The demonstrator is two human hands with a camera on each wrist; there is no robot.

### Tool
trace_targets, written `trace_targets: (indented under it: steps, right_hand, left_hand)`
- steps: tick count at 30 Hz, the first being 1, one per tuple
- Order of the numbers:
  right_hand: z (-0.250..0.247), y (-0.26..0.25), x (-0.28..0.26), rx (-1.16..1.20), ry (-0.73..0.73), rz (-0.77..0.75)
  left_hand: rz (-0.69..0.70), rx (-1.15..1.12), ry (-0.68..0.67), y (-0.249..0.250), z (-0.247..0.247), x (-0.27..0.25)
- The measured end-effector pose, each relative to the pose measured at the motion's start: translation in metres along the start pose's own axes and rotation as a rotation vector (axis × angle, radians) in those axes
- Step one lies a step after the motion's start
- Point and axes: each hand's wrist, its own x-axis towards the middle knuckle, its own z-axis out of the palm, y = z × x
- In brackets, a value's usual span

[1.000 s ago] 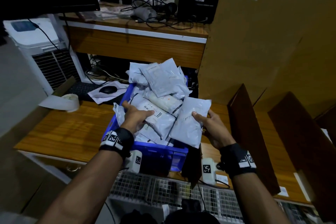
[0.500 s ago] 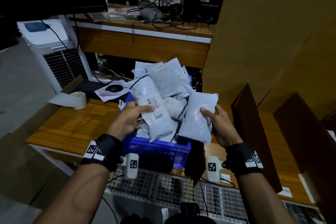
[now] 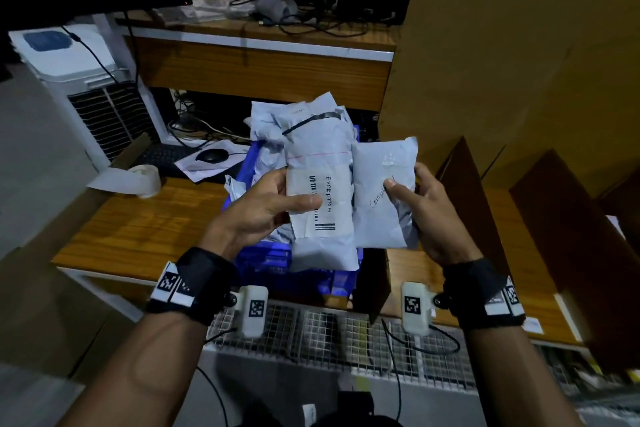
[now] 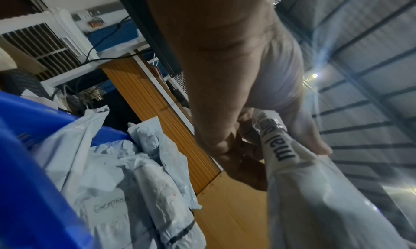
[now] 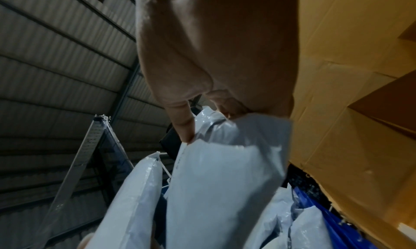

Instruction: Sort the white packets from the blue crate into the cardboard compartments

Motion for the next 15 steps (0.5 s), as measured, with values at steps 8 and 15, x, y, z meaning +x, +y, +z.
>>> trace_targets:
  steps: [8, 15]
  right_hand:
    - [-0.030, 0.008, -0.050, -0.093, 0.145, 0.061]
    - [-0.084, 0.012, -0.122, -0.081, 0.336, 0.090]
  left_hand:
    - [-0.013, -0.037, -0.075, -0.020, 0.031, 0.002]
    - [-0.045, -0.034, -0.198, -0.040, 0.107, 0.005]
